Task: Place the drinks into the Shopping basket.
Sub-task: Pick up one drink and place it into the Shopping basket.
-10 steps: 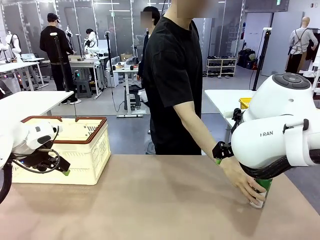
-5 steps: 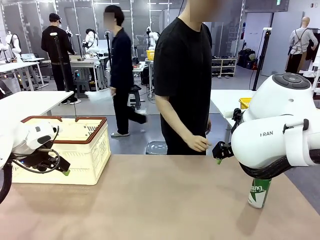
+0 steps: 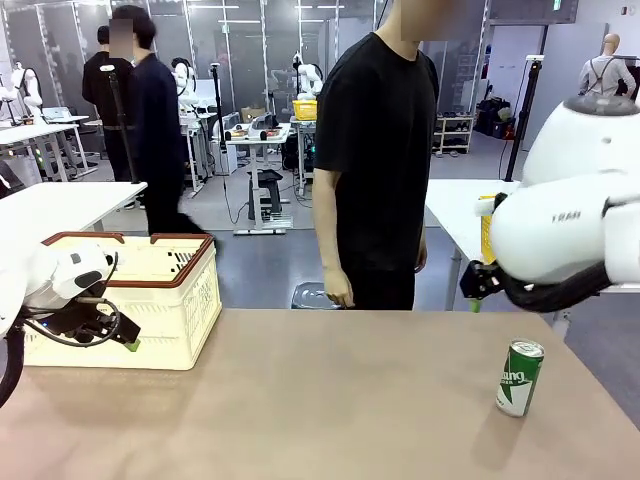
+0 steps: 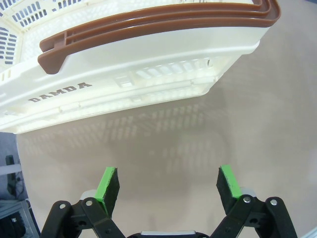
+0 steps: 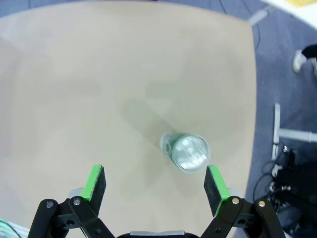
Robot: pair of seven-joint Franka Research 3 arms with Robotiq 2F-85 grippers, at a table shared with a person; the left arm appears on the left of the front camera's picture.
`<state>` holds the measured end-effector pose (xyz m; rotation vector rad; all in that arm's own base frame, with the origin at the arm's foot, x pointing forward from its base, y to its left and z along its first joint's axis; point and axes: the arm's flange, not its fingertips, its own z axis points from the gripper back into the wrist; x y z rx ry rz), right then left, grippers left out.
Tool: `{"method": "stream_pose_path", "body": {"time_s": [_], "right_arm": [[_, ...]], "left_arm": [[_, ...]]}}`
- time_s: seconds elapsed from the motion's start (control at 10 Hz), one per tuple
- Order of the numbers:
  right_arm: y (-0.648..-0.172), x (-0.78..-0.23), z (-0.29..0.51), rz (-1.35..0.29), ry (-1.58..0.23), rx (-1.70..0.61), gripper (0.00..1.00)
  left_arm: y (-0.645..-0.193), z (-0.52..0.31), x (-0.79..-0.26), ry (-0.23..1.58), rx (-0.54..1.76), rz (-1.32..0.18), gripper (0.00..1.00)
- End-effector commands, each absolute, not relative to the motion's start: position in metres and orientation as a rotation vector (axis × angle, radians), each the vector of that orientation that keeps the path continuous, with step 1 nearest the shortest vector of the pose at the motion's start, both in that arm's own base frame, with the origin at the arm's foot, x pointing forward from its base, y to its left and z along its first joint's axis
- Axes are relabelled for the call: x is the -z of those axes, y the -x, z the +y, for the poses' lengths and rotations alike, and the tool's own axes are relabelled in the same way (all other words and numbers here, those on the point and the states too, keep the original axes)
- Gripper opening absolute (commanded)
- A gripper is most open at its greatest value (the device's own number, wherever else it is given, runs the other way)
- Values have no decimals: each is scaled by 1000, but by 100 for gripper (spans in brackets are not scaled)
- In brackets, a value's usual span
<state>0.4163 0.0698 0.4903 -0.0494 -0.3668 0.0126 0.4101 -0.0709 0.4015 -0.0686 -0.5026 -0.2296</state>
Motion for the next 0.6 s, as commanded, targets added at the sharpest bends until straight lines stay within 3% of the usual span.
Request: {"method": "stream_pose_path", "body": {"time_s": [0.0,0.5], "right_arm": [[-423,-503,50,-290,50,-15,100],[-424,-497,19,-225,-7,12,100]], "left_arm": [[-411,-69,-400,71,226,-501,100],[-411,-69,-400,71,226,-501,100]]}}
